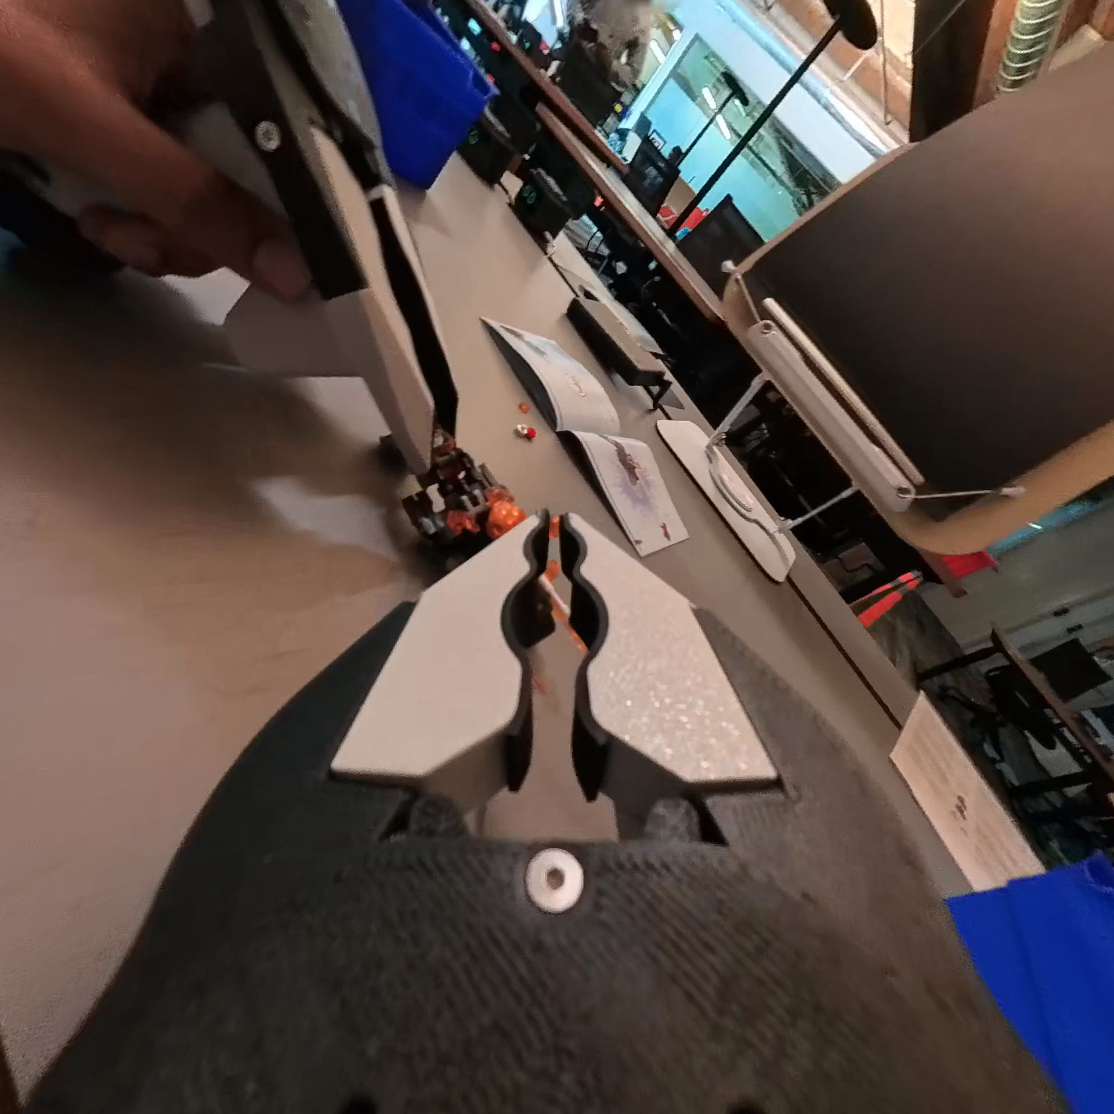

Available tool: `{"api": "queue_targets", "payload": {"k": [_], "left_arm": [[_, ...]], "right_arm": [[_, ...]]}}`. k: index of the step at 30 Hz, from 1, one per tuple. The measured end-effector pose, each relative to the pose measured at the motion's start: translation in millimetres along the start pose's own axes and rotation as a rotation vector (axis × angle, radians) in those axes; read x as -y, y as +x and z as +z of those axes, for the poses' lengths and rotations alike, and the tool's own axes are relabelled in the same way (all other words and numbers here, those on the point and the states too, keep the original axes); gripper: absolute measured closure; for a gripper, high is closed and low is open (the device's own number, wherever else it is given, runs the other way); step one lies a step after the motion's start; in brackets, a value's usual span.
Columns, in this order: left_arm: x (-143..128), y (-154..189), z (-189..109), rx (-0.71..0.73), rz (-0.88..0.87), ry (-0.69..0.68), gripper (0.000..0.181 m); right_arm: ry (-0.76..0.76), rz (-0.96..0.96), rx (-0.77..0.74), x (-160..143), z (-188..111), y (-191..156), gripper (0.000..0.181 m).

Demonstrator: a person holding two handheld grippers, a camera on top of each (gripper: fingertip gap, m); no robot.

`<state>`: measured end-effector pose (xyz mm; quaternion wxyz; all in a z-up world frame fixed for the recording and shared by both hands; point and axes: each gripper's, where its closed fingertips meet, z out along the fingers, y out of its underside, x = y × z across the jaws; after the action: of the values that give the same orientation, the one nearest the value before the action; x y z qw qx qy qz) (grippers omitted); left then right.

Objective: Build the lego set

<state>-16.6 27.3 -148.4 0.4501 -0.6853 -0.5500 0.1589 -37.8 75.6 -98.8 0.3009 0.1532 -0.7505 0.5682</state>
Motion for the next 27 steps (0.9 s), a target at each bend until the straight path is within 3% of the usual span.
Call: {"api": "queue_targets", "payload": {"k": [15,18,27], "left_arm": [[13,-14,-11,-0.082,-0.170,0.114,0.141],[17,-24,-15,-0.051,-0.191,0.146,0.143],[20,-18,-17,-0.139,-0.210,0.163,0.142]], "right_arm": [[-0.049,-0.053,0.044,-6,7,-12,0.181],[-0.059,-0.049,0.035,-8,9,-11,0.181],[-0.104,0.021,0.007,-17,16,0,0.181]]}}
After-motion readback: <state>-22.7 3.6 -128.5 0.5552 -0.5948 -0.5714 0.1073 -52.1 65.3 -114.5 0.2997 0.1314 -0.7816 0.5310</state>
